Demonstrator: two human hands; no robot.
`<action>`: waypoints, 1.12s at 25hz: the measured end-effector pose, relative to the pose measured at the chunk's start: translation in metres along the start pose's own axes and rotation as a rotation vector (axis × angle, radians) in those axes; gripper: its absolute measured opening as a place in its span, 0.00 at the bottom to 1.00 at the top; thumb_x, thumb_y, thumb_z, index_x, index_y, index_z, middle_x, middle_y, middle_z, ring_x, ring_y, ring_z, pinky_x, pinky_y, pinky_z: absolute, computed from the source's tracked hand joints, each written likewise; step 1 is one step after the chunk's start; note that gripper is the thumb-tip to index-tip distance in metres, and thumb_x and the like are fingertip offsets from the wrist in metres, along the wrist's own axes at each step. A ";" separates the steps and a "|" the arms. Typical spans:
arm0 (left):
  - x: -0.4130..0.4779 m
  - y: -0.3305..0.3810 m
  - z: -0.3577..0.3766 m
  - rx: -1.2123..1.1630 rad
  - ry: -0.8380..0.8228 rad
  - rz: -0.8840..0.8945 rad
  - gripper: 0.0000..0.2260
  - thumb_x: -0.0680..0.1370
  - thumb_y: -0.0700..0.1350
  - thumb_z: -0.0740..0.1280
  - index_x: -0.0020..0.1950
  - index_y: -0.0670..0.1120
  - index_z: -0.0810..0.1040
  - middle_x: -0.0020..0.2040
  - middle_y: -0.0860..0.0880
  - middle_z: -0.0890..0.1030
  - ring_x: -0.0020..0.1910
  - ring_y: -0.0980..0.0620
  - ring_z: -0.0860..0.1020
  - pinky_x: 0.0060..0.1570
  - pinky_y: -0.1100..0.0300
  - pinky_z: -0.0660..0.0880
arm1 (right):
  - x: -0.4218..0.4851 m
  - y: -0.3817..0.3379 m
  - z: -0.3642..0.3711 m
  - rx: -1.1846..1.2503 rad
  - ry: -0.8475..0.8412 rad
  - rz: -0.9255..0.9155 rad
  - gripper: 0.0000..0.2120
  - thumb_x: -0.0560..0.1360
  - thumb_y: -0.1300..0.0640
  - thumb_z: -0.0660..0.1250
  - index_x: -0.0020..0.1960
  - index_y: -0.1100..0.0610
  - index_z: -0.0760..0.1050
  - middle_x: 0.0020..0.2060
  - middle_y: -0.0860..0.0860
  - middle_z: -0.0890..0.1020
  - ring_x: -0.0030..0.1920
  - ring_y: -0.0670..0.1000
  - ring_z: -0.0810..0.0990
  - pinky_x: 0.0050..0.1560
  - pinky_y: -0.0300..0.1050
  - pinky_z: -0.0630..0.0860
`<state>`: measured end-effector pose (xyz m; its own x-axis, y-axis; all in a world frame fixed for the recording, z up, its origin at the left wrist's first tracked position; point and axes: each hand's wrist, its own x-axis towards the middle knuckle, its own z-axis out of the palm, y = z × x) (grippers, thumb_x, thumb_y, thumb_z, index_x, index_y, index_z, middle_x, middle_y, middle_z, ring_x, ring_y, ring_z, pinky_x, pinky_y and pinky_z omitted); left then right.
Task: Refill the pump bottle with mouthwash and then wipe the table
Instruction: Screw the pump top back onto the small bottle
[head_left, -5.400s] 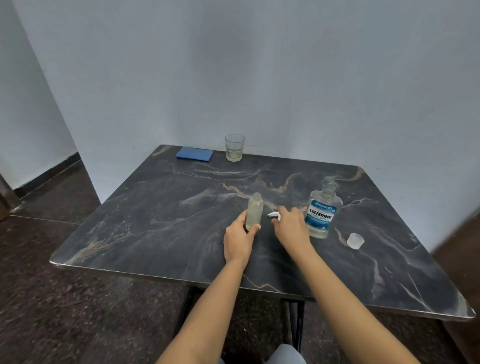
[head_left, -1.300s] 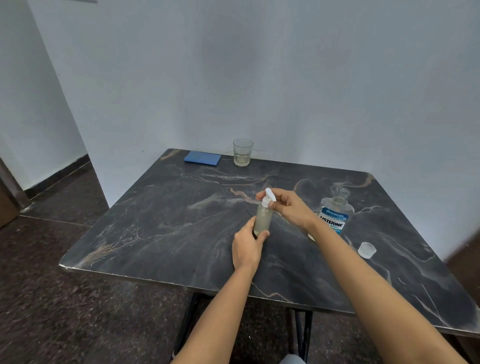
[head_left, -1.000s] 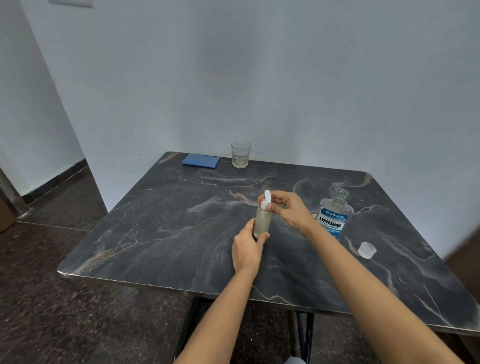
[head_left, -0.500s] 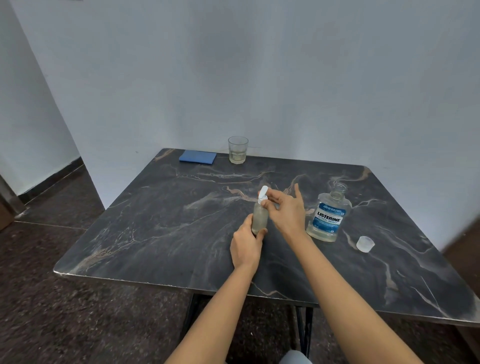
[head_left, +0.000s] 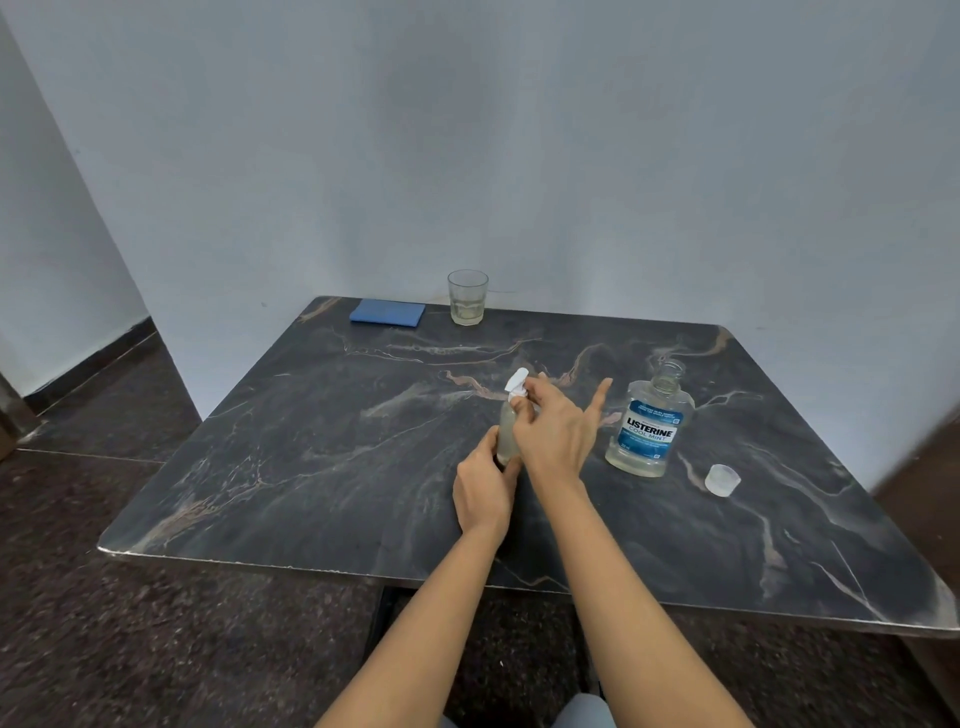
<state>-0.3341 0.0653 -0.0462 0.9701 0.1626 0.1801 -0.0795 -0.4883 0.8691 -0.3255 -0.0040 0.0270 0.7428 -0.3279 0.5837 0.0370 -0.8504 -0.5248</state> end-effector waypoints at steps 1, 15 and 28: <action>0.000 0.000 0.000 -0.002 0.000 -0.005 0.09 0.75 0.49 0.67 0.55 0.53 0.77 0.41 0.54 0.81 0.40 0.55 0.79 0.40 0.59 0.74 | 0.000 0.000 0.000 -0.002 0.001 0.013 0.11 0.72 0.57 0.69 0.54 0.51 0.81 0.45 0.47 0.86 0.57 0.46 0.81 0.76 0.56 0.37; 0.001 0.003 -0.001 -0.043 0.015 -0.035 0.17 0.73 0.50 0.73 0.59 0.52 0.73 0.52 0.55 0.80 0.51 0.55 0.78 0.52 0.55 0.76 | 0.029 0.026 -0.011 0.539 -0.517 0.159 0.15 0.76 0.59 0.68 0.62 0.55 0.77 0.57 0.49 0.82 0.57 0.43 0.78 0.67 0.52 0.71; -0.028 0.018 0.000 -0.146 0.149 0.054 0.23 0.70 0.50 0.76 0.59 0.46 0.70 0.55 0.52 0.72 0.54 0.52 0.73 0.54 0.60 0.70 | -0.044 0.129 -0.102 0.319 0.067 0.237 0.11 0.75 0.62 0.66 0.56 0.54 0.78 0.51 0.50 0.82 0.52 0.51 0.79 0.55 0.49 0.77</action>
<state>-0.3630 0.0518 -0.0353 0.9199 0.2693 0.2849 -0.1735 -0.3721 0.9118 -0.4217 -0.1415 -0.0030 0.7111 -0.5346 0.4567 0.0835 -0.5807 -0.8098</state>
